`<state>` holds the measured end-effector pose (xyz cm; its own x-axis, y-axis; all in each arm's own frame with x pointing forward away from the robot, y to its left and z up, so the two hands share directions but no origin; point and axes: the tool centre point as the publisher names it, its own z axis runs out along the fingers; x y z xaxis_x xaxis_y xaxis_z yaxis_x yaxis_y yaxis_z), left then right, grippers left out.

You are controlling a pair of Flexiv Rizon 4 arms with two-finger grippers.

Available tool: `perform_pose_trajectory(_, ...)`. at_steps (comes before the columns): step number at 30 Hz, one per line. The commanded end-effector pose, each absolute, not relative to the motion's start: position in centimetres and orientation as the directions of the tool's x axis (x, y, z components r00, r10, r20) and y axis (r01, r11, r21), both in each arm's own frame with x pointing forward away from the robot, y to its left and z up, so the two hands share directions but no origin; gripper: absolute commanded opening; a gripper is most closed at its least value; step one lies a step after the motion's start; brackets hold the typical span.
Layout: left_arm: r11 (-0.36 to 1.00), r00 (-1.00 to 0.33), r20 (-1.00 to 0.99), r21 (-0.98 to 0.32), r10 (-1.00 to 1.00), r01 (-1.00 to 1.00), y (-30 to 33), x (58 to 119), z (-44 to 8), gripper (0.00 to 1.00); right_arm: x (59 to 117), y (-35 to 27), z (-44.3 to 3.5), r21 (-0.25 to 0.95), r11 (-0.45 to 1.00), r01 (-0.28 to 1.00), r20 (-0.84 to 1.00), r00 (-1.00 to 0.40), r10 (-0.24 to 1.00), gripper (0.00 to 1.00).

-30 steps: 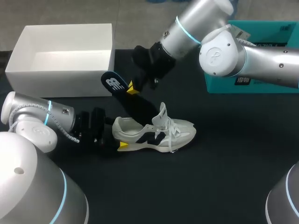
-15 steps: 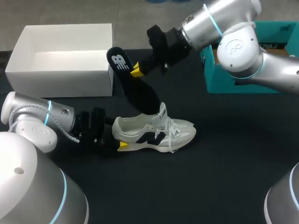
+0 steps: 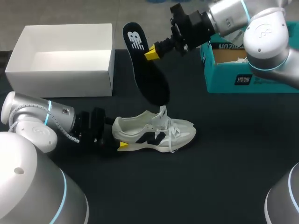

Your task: Take the shoe out of the shoebox, open the shoe tongue, remove and reinsert the insole, then place the shoe into the shoebox

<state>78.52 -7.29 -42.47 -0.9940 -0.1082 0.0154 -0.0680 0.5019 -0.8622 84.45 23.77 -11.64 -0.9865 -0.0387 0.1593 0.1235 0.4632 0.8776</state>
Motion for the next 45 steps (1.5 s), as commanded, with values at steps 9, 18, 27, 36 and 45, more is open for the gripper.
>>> perform_pose_trajectory(9,0.504,-0.994,0.015,-0.861,-0.109,-0.068,-7.3,78.5,-42.6,0.0,80.1,19.0,-10.0,0.87,0.425,0.251,0.248,-0.967,0.063,0.0)
perform_pose_trajectory(18,0.504,-0.994,0.015,-0.861,-0.109,-0.068,-7.3,78.5,-42.6,0.0,79.7,18.7,-10.0,0.874,0.437,0.21,0.196,-0.977,0.078,0.0)
perform_pose_trajectory(27,0.504,-0.994,0.015,-0.861,-0.109,-0.068,-7.3,78.5,-42.6,0.0,79.1,18.2,-9.6,0.876,0.411,0.252,0.235,-0.968,0.093,0.0)
perform_pose_trajectory(36,0.504,-0.994,0.015,-0.861,-0.109,-0.068,-7.3,78.5,-42.6,0.0,75.8,16.2,-7.0,0.832,0.405,0.38,0.352,-0.925,0.145,0.0)
perform_pose_trajectory(45,0.504,-0.994,0.015,-0.861,-0.109,-0.068,-7.3,78.5,-42.6,0.0,72.9,14.7,-5.4,0.803,0.372,0.465,0.417,-0.885,0.206,0.0)
